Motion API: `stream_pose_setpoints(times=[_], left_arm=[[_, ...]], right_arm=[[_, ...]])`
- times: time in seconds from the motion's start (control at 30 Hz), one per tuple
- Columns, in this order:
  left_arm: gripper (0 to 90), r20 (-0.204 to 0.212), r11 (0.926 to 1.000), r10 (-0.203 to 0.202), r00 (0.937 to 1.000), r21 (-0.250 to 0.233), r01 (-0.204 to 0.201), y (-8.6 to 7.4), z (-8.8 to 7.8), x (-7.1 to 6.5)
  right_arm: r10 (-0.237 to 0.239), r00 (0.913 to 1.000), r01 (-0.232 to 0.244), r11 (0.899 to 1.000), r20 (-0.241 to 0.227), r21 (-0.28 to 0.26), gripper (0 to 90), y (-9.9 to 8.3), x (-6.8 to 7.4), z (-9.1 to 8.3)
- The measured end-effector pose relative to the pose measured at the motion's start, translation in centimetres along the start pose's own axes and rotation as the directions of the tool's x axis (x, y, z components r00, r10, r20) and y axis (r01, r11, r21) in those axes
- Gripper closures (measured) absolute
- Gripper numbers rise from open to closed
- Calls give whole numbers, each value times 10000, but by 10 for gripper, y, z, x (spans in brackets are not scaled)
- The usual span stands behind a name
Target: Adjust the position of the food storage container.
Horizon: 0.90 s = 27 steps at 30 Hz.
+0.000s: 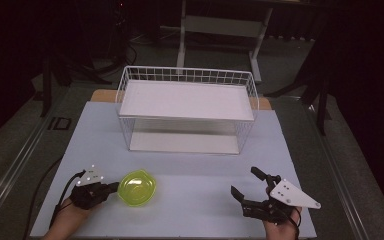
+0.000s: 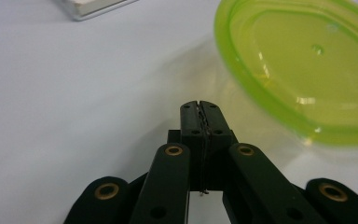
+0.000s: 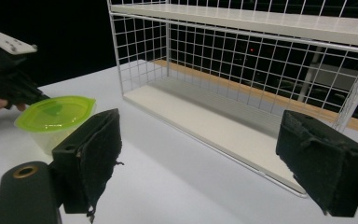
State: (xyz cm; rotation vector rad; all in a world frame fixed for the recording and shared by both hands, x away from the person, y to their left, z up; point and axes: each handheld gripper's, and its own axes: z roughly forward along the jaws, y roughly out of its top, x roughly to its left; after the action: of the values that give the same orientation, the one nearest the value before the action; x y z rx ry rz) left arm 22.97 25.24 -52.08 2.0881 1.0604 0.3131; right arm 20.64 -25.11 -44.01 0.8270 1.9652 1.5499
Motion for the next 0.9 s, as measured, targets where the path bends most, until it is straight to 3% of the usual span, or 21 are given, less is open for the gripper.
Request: stream_pose_setpoints(times=[0.1, 0.2, 0.3, 0.4, 0.47, 0.63, 0.9], left_arm=[[900, -38, 9986, -459, 9989, 256, 460, -10, -12, -2], [900, 506, 9951, -943, 9943, 344, 926, -22, -17, -7], [900, 875, 9941, -956, 9916, 602, 906, -25, -14, -14], [900, 1241, 9930, -1071, 9865, 636, 998, -21, -7, -19], [900, 1288, 9937, -999, 9866, 637, 923, -16, -2, -21], [900, 1428, 9901, -1332, 9807, 640, 1251, -4, 13, -21], [900, 1328, 9940, -1033, 9857, 502, 974, 19, 38, -26]], right_arm=[[23, 10000, -23, 10000, 1, -25, 141, 1, 1, 0], [-14, 10000, 14, 10000, -27, -16, 141, 1, 2, 1], [-71, 9999, 70, 10000, -90, -64, 143, 1, 3, 3], [-100, 9999, 99, 9999, -118, -92, 143, 1, 3, 3], [-126, 9999, 125, 9999, -110, -56, 143, 1, 4, 4], [-105, 9999, 104, 9999, -128, -105, 143, 0, 2, 2], [-215, 9996, 212, 9997, -204, -108, 143, 0, 4, 2]])
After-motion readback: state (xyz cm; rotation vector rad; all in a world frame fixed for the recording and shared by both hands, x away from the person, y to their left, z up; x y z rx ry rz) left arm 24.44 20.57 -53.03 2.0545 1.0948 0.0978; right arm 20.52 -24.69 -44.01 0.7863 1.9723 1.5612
